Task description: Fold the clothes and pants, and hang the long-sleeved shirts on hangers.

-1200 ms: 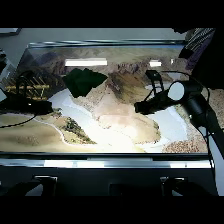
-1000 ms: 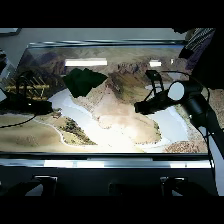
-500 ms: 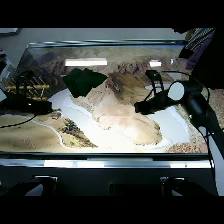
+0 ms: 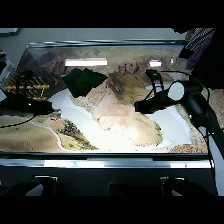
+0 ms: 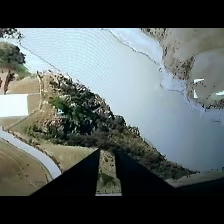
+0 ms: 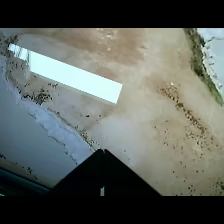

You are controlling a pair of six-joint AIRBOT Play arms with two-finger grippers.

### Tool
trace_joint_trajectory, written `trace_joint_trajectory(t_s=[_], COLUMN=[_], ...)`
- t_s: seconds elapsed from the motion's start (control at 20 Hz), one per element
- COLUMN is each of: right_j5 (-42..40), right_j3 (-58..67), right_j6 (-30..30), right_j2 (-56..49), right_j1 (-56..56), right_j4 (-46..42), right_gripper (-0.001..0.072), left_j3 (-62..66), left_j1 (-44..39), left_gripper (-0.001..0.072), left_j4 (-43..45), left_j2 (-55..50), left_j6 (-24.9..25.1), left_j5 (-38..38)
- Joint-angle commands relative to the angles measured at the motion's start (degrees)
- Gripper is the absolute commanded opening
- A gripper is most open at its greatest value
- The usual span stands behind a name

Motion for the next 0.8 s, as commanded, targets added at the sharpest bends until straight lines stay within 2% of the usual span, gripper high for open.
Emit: trace_joint_trajectory(t_s=[0.0, 0.15, 0.2, 0.3, 0.5, 0.75], right_j5=[-2.95, -2.95, -2.97, -3.04, -2.89, -2.54], right_j3=[0.04, 0.04, 0.04, 0.04, 0.04, 0.04], right_j6=[0.02, 0.0, 0.0, 0.0, 0.02, 0.02], right_j2=[-0.02, -0.02, -0.02, -0.02, -0.02, -0.02], right_j1=[0.07, 0.07, 0.07, 0.07, 0.07, 0.07], right_j4=[0.04, 0.02, 0.02, 0.04, 0.04, 0.07], right_gripper=[0.0033, 0.0033, 0.0033, 0.0033, 0.0033, 0.0033], left_j3=[0.13, 5.01, 8.31, 16.96, 35.15, 47.19], left_j1=[-0.07, -0.46, -0.74, -1.81, -5.09, -7.82], left_gripper=[0.072, 0.072, 0.072, 0.072, 0.072, 0.072], left_j4=[0.0, 0.0, 0.0, 0.04, 0.7, 7.04], left_j2=[0.0, -4.35, -8.04, -18.29, -40.24, -56.57], left_j6=[-5.62, -9.01, -9.53, -9.14, -4.31, -4.46], left_j5=[4.48, 17.09, 18.73, 19.15, 19.32, 19.76])
